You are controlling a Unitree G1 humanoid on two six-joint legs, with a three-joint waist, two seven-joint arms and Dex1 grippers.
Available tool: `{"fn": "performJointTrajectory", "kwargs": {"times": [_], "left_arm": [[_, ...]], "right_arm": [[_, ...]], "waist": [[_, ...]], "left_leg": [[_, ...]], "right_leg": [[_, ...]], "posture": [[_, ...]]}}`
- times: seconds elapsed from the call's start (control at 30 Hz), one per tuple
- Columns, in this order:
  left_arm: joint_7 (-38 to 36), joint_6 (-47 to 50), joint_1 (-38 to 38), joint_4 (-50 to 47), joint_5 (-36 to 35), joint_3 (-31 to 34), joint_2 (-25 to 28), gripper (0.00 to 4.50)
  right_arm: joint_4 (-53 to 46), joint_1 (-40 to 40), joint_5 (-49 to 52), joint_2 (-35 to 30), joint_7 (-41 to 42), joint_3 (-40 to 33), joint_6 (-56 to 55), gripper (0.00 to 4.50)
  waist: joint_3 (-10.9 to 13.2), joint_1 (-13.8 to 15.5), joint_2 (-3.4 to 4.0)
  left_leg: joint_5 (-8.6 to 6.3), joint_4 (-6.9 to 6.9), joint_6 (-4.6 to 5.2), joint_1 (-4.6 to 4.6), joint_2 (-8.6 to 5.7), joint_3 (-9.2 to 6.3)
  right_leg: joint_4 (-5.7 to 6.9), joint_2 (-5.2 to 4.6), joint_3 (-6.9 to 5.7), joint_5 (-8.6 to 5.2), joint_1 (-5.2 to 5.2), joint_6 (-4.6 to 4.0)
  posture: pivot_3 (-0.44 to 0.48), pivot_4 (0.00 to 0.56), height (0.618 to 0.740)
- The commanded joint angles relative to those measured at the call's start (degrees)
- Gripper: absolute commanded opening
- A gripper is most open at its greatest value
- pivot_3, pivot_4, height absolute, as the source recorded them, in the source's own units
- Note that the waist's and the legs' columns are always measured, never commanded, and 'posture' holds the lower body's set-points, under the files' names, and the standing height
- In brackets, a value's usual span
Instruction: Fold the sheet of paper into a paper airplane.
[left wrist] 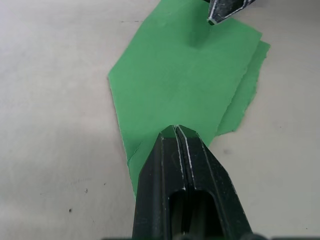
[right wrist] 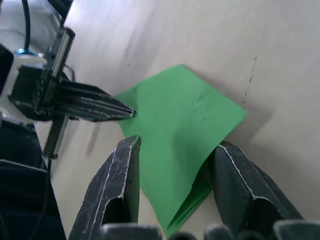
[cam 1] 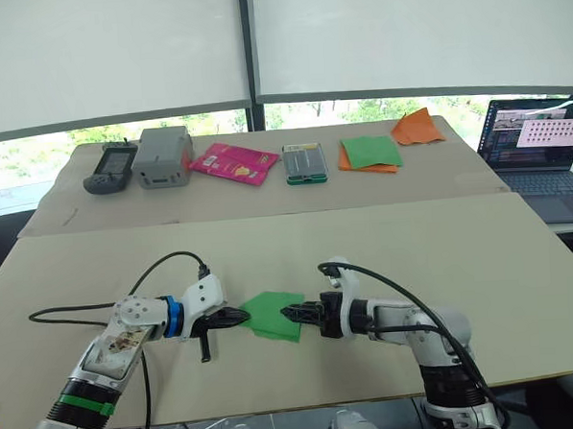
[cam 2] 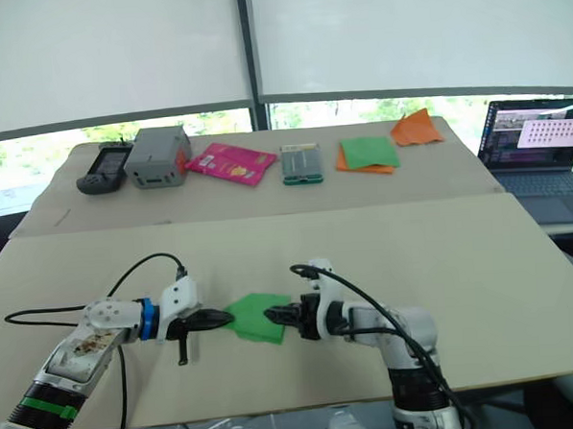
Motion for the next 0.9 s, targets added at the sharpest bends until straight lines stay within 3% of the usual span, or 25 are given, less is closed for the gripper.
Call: {"fn": "performJointTrajectory", "kwargs": {"times": [0.03,0.2,0.43,0.7,0.83,0.9], "left_arm": [[0.12,1.01,1.18,0.94,1.90,-1.65,-0.03,0.00],[0.02,1.03,1.02,1.13,1.94,-1.59,0.05,0.00],[0.08,0.97,1.02,1.32,2.04,-1.32,0.31,0.00],[0.03,1.07,1.06,1.32,1.95,-1.14,0.43,0.00],[0.03,1.10,1.06,1.27,1.85,-0.98,0.48,0.00],[0.07,1.11,1.09,1.25,1.87,-0.88,0.53,0.00]], "right_arm": [[0.18,-1.68,1.73,-0.07,-0.23,-2.06,-1.89,2.23],[-0.49,-0.03,1.22,-2.51,1.25,1.27,-4.27,2.23],[-1.05,1.60,0.52,-5.16,2.19,5.58,-8.07,0.08],[-2.29,2.27,1.14,-6.35,3.89,6.80,-10.50,0.03],[-7.62,4.96,-3.20,-12.08,9.34,14.30,-20.58,0.03],[-10.50,7.02,-8.81,-15.54,12.21,19.55,-31.84,0.03]], "waist": [[0.02,0.07,0.04],[0.00,0.00,0.08],[-0.08,-0.09,-0.04],[-0.11,-0.06,-0.10],[-0.06,0.04,-0.04],[-0.04,0.08,0.01]], "left_leg": [[0.00,0.00,0.00,-0.01,0.00,0.00],[0.00,-0.02,0.00,-0.02,-0.01,0.01],[0.00,-0.07,0.00,0.02,0.00,0.00],[0.00,-0.07,0.00,0.02,0.01,-0.01],[0.00,-0.06,-0.01,-0.01,0.00,0.01],[-0.01,-0.07,-0.01,-0.02,-0.01,0.01]], "right_leg": [[0.00,0.00,0.00,0.00,0.00,0.00],[-0.02,0.00,0.00,0.00,0.02,0.00],[-0.02,0.00,0.00,0.00,0.01,0.00],[-0.02,0.00,0.00,0.00,-0.01,0.00],[-0.07,-0.02,0.00,-0.01,-0.01,0.00],[-0.09,-0.03,0.00,-0.01,-0.02,0.00]], "posture": [[0.000,0.150,0.740],[0.000,0.150,0.740],[0.000,0.150,0.740],[0.000,0.150,0.740],[0.000,0.150,0.740],[0.000,0.150,0.740]]}}
